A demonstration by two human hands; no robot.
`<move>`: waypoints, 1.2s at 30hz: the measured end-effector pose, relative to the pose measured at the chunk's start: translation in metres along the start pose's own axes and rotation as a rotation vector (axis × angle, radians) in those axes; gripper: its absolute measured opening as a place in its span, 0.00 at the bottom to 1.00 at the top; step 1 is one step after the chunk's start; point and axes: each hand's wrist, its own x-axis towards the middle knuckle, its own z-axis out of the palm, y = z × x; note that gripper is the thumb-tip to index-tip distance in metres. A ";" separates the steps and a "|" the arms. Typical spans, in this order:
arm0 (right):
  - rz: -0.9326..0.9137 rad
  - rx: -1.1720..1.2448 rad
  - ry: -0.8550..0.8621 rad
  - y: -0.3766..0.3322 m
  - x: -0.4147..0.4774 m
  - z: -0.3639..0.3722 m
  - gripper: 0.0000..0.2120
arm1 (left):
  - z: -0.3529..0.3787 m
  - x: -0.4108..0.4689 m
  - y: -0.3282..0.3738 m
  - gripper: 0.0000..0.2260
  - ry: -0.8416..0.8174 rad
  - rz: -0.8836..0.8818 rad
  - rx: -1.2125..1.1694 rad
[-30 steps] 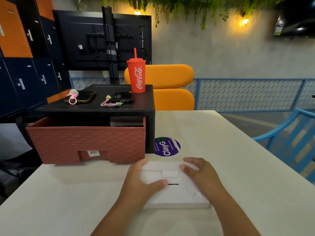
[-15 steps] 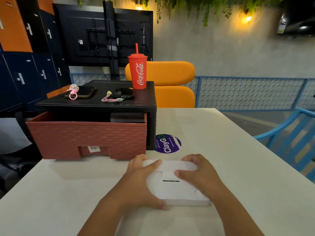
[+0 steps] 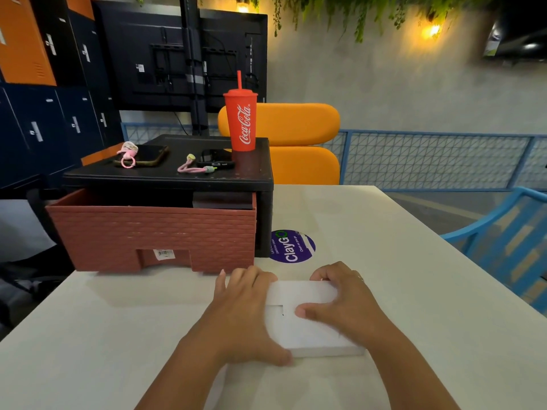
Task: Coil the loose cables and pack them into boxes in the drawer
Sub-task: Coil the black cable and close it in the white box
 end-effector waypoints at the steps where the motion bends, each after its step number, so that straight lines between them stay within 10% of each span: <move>1: 0.003 -0.004 -0.014 0.000 0.000 0.000 0.23 | 0.000 0.000 0.001 0.42 -0.012 -0.002 0.000; 8: 0.001 -0.168 -0.119 -0.005 -0.002 -0.005 0.33 | -0.001 -0.003 0.004 0.43 -0.040 0.016 0.009; 13: -0.003 -0.609 -0.398 -0.015 -0.014 -0.014 0.61 | 0.000 0.001 0.003 0.47 -0.059 0.039 0.012; 36: -0.184 -0.683 -0.353 -0.026 -0.016 0.004 0.49 | -0.005 -0.004 0.001 0.45 -0.107 0.013 -0.143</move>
